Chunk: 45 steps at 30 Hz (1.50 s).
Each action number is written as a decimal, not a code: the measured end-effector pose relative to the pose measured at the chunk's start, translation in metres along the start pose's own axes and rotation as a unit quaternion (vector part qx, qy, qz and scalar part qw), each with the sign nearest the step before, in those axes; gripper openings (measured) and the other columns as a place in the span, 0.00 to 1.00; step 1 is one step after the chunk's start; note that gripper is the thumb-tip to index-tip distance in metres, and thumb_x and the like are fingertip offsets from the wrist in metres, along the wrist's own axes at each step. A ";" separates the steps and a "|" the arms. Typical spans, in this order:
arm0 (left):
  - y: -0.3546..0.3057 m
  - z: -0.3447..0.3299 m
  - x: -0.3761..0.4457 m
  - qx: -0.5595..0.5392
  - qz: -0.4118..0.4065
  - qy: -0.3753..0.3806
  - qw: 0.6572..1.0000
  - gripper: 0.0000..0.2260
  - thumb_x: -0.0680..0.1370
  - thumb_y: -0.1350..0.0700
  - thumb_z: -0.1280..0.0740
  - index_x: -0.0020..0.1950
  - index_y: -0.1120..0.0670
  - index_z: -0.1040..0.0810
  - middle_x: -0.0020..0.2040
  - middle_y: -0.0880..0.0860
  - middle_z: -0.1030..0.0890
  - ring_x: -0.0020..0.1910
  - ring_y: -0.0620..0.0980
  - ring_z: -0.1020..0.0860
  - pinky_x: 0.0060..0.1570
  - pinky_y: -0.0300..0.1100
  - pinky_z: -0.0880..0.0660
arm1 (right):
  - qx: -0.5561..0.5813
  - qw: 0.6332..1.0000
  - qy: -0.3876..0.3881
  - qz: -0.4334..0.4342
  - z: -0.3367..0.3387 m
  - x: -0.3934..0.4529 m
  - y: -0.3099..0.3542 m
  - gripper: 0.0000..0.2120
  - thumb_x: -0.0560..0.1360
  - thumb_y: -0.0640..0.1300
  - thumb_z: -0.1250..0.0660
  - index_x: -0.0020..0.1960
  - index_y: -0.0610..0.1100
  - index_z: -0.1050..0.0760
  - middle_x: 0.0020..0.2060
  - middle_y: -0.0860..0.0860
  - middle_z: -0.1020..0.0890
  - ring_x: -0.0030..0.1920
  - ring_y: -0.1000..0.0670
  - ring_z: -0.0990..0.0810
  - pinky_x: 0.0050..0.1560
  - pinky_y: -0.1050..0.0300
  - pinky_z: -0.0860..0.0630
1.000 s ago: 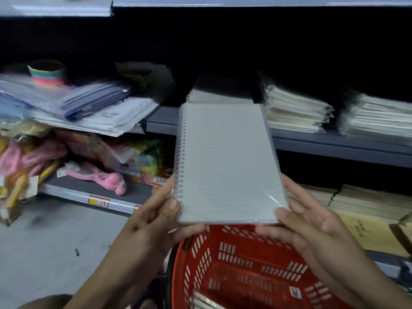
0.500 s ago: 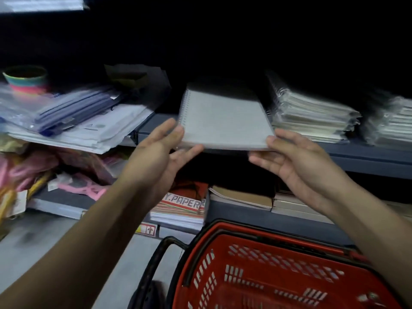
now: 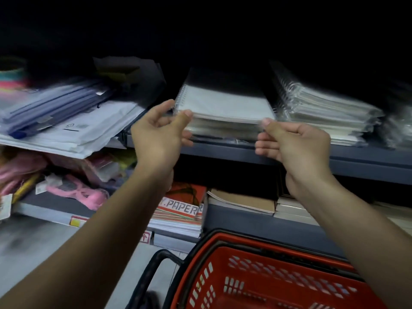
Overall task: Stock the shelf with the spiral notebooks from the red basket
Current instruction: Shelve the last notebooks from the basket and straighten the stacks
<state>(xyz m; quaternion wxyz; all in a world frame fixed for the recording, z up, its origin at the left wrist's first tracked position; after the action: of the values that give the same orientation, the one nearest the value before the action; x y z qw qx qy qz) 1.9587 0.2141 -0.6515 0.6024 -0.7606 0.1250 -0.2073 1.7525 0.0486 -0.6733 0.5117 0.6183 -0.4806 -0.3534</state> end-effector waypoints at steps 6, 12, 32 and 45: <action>0.010 -0.020 0.031 0.007 0.030 -0.026 0.999 0.21 0.77 0.56 0.26 0.69 0.53 0.23 0.39 0.53 0.19 0.26 0.46 0.28 0.28 0.37 0.23 | 0.008 0.999 -0.040 -0.031 -0.016 0.026 -0.013 0.13 0.74 0.46 0.24 0.45 0.36 0.22 0.33 0.40 0.15 0.28 0.45 0.16 0.32 0.52 0.16; 0.013 -0.017 0.022 0.010 0.051 0.002 0.999 0.26 0.77 0.54 0.26 0.73 0.50 0.28 0.41 0.53 0.16 0.28 0.45 0.27 0.30 0.37 0.24 | 0.008 0.997 -0.039 -0.058 -0.013 0.017 -0.011 0.17 0.76 0.51 0.26 0.42 0.37 0.22 0.33 0.40 0.14 0.30 0.43 0.15 0.34 0.51 0.15; 0.154 0.033 -0.221 0.163 0.316 0.157 0.922 0.12 0.77 0.63 0.28 0.60 0.61 0.20 0.41 0.59 0.19 0.35 0.53 0.25 0.34 0.41 0.25 | -0.245 0.905 0.113 -0.328 0.161 -0.185 -0.168 0.16 0.79 0.47 0.31 0.48 0.32 0.22 0.36 0.37 0.17 0.33 0.43 0.19 0.32 0.55 0.18; 0.267 0.064 -0.275 0.560 0.296 0.389 0.669 0.14 0.76 0.59 0.34 0.61 0.56 0.21 0.55 0.55 0.17 0.50 0.51 0.19 0.48 0.37 0.25 | -0.406 0.751 0.223 -0.470 0.189 -0.262 -0.255 0.24 0.78 0.56 0.31 0.63 0.38 0.23 0.51 0.43 0.15 0.51 0.47 0.16 0.54 0.56 0.23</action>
<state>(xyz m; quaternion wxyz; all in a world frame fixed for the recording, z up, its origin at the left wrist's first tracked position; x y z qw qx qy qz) 1.7619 0.3253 -0.9670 0.8416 -0.0533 0.4270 -0.3264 1.5611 0.2476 -0.9783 0.5762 0.5615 0.1872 -0.5636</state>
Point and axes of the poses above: each hand's wrist, its own x-axis towards the middle knuckle, its own z-axis out of the back of the hand, y = z × x, the point moved 9 cm from there along x, towards the middle knuckle
